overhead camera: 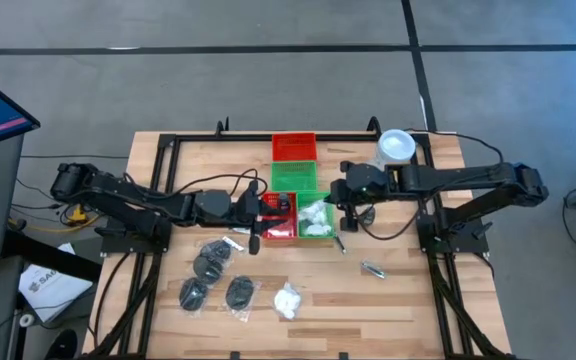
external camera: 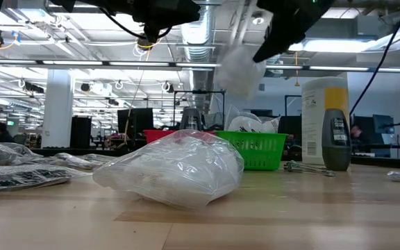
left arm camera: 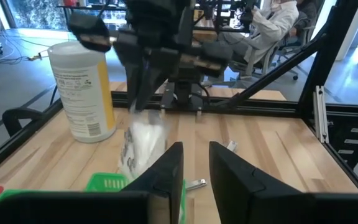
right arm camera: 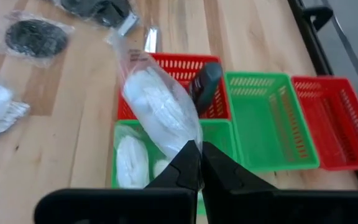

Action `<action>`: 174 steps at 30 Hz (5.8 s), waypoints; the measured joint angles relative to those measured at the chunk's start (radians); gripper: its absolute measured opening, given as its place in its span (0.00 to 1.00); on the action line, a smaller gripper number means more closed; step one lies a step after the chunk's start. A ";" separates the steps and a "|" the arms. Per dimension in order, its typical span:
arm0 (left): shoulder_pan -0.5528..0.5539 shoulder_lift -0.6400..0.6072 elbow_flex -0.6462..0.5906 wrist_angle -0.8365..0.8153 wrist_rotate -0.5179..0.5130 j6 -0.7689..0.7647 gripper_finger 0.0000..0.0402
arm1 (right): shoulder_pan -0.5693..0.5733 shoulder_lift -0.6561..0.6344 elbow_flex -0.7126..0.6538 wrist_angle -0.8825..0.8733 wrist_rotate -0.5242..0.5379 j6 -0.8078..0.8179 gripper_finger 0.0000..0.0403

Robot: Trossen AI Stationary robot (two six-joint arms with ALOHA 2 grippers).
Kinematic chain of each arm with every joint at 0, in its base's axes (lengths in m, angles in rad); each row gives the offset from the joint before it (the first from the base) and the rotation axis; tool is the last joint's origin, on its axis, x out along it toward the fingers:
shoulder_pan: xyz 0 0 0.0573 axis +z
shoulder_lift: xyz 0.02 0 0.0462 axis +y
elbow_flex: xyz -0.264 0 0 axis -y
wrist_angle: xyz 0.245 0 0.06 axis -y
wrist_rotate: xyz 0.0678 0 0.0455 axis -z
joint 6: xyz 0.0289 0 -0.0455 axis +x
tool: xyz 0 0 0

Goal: Pick & Place Travel size toiletries
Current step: Put the white cotton pack into the bottom green bin, then put the silver nail cutter into the top green bin

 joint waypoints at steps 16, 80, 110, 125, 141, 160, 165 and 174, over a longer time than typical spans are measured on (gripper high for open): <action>-0.005 0.000 0.000 0.000 0.003 -0.001 0.17 | -0.067 0.000 -0.206 0.212 0.074 0.180 0.00; -0.005 0.000 -0.001 0.003 0.003 -0.002 0.17 | 0.012 0.069 -0.251 0.265 0.039 0.178 0.46; -0.005 0.000 -0.001 0.003 0.001 -0.009 0.17 | 0.325 0.093 -0.251 0.042 0.094 0.746 0.42; -0.005 0.000 -0.001 0.004 0.003 -0.032 0.17 | 0.316 0.282 -0.251 0.036 0.148 0.869 0.47; -0.005 0.000 -0.001 0.003 -0.001 -0.032 0.17 | 0.280 0.321 -0.252 0.087 0.153 0.887 0.53; -0.005 0.001 -0.001 0.001 0.000 -0.032 0.17 | 0.268 0.411 -0.221 0.069 0.157 0.896 0.23; -0.005 0.001 -0.001 0.002 0.001 -0.032 0.17 | 0.269 0.411 -0.222 0.055 0.154 0.897 0.09; -0.005 0.001 -0.001 0.001 0.004 -0.032 0.17 | 0.299 0.417 -0.144 -0.139 0.149 0.909 0.09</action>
